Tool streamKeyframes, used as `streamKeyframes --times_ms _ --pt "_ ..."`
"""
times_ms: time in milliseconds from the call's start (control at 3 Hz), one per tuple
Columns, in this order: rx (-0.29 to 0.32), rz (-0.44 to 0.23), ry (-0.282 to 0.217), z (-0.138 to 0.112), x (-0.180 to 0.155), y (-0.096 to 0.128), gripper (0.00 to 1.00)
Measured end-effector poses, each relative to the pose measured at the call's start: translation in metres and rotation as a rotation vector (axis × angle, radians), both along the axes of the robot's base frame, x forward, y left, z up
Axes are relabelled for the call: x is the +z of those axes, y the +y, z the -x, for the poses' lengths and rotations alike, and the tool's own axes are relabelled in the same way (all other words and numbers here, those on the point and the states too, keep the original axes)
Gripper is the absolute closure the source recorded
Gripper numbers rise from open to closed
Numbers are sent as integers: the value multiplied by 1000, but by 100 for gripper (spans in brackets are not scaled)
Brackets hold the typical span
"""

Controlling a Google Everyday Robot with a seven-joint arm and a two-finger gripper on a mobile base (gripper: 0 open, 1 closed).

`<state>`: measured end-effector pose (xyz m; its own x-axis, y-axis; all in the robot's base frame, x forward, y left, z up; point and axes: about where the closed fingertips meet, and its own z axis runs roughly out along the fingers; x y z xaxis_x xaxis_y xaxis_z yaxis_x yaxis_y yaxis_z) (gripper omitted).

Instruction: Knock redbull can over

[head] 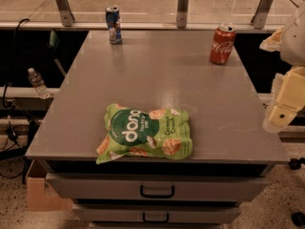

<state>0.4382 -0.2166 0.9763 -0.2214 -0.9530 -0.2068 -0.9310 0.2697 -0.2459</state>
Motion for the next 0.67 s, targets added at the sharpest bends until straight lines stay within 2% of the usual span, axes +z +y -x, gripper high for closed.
streamKeyframes --times_ms 333,667 --pt "0 0 0 0 0 0 0" --pt "49 -30 -19 -20 -9 5 0"
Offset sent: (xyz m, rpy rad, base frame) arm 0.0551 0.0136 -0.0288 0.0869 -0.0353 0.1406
